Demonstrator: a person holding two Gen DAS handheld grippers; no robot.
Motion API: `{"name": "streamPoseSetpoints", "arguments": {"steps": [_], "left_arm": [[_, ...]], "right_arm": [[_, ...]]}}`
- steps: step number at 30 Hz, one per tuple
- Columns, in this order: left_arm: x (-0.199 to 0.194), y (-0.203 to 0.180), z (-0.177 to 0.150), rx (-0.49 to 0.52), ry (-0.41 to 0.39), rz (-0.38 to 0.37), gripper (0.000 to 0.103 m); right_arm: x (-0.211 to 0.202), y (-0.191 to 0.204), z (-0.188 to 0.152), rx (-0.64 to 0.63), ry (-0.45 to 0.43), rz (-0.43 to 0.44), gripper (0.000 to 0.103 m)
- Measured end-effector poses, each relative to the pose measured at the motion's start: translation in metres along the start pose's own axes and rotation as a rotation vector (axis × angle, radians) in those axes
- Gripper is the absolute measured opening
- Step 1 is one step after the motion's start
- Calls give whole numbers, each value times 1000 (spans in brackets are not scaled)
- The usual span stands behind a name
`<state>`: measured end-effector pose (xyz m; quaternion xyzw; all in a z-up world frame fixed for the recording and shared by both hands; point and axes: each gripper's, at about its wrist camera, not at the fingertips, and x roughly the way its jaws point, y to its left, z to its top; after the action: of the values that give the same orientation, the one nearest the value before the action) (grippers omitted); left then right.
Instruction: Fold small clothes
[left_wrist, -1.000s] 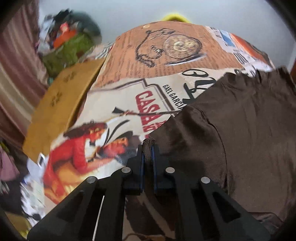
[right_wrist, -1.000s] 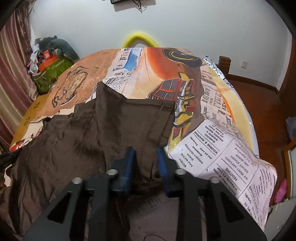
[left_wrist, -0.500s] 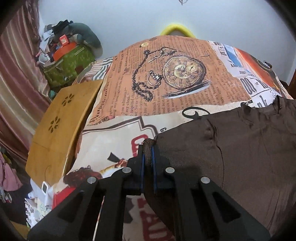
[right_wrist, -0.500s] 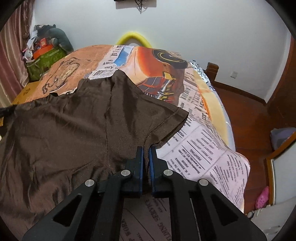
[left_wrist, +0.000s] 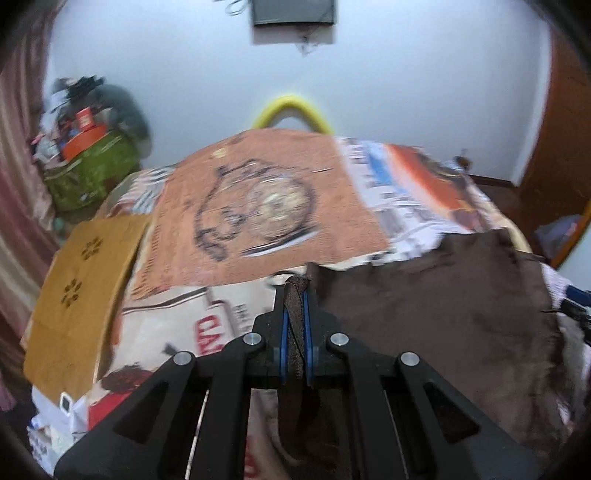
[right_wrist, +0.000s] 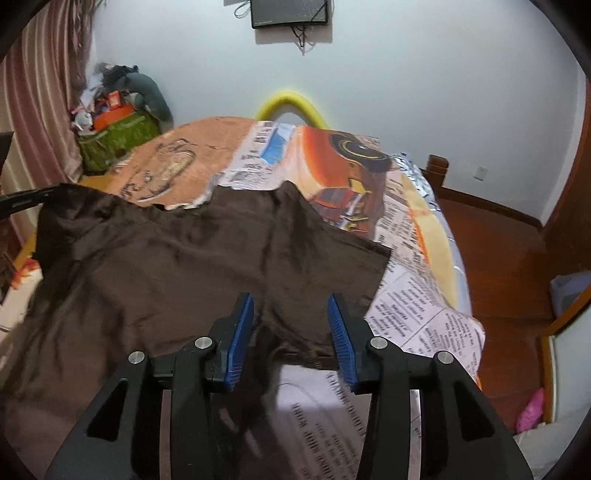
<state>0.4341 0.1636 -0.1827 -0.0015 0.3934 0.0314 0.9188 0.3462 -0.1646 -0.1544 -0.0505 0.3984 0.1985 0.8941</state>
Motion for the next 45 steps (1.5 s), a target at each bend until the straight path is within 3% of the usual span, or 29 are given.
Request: {"name": "streamPoseSetpoints", "arguments": {"steps": [3,8,16,19,21,25,29,33,38,42,45], "left_arm": [[-3,-27,1,43,4,-43,6],[17,-61,-3,77,53,-50,7],[64,-73,-21,-22,255,-125,11],[63,-73,-20,-38,283,-159,23],[53,-71,-17,-29,257,-168,31],[23,-59,3,-37,149,-146,52],[17,-35,13,-52,96,-57,62],[44,-22,-9,-17,174,46,62],[75,-26,-44,27,269,69,62],[82,-35,-49,103,251,136,75],[83,-33,-43,119,268,117,75]], "right_arm": [[-2,1,1,11,-6,24,38],[-11,0,0,17,-24,31,38],[-21,-4,-7,7,-36,12,42],[-17,-8,-11,30,-15,19,42],[-15,-9,-13,38,-5,29,42],[-14,-3,-16,14,0,28,42],[-16,0,-15,19,-7,43,42],[-17,0,-16,21,-13,53,42],[-13,-6,-16,26,-7,31,54],[-11,-22,-11,63,-10,31,58],[-3,-35,-5,93,12,48,59]]}}
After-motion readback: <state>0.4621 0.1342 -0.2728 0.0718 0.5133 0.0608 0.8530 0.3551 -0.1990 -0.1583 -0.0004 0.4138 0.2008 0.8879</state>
